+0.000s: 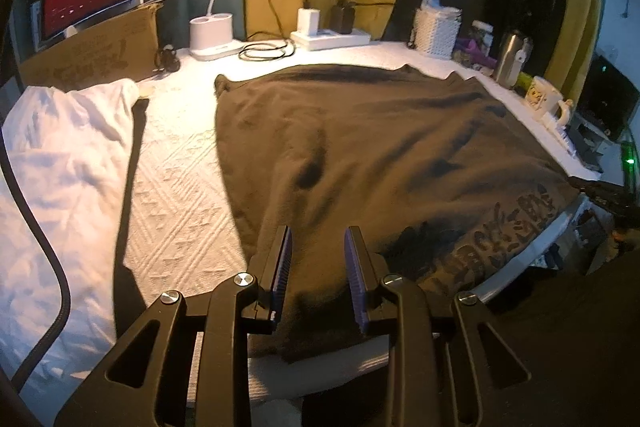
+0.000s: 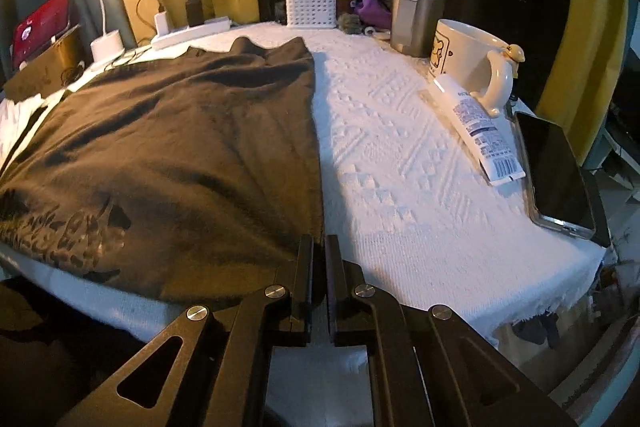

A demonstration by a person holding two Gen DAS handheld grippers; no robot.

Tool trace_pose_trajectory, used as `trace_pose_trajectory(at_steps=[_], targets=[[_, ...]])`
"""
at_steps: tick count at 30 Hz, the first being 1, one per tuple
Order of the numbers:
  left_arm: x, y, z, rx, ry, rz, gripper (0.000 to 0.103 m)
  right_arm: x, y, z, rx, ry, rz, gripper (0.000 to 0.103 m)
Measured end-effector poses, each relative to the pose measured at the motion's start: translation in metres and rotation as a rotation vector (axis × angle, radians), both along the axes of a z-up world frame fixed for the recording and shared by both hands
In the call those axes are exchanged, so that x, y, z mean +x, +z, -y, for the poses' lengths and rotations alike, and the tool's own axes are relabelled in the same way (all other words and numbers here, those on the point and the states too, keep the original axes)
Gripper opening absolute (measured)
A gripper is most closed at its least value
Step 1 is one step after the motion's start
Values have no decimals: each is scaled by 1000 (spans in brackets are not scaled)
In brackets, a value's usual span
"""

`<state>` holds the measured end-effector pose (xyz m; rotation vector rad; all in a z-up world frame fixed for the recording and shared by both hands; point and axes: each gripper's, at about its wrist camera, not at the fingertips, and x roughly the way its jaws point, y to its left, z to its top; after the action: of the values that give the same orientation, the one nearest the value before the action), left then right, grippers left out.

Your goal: Fold small clothes

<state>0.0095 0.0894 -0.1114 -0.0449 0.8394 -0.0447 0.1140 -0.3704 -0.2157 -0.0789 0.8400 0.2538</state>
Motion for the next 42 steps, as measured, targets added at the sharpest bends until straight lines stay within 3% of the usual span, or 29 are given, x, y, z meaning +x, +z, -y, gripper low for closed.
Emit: trace_pose_trajectory(at_steps=[3,5,6,7,17,24,28,32,33,34,35,36,37,39,42], targets=[[4,-8,-8,-1,32,-25,27,-7,0,1,-7,-1,-3,5],[4,-11,-10,-9,42,-29,42,-9,0,1,-23,-5,-1,5],[3,-13,-11,-9,49,-25,57,-9,0,2,-23,-9,0,5],[3,-14,-12,-9,53,-23,62,-9,0,3,-19,-12,-1,5],[3,-11,-34,-53,120,-15,62,-7,-1,5,-40,-8,-3,5],[19,-1,-51,-7,138,22,62,1,5,10,-79,-50,-1,5],[40,-16,-57,-4,154,-28,62,4,13,20,-53,-80,7,11],[52,-32,-35,42,78,-82,62,4,26,8,-28,-40,39,13],[54,-36,-29,65,63,-90,61,5,30,1,-11,-22,56,15],[54,-40,-26,84,54,-87,57,5,32,-4,3,-9,65,33],[52,-41,-23,86,39,-65,51,7,34,-11,16,5,72,72],[50,-41,-20,85,16,-61,37,9,35,-21,33,28,84,88],[49,-40,-18,97,8,-61,27,11,35,-28,40,47,93,94],[48,-40,-14,152,17,-57,5,17,32,-45,40,94,88,94],[45,-40,-25,168,74,-43,5,27,20,-64,17,113,64,94]])
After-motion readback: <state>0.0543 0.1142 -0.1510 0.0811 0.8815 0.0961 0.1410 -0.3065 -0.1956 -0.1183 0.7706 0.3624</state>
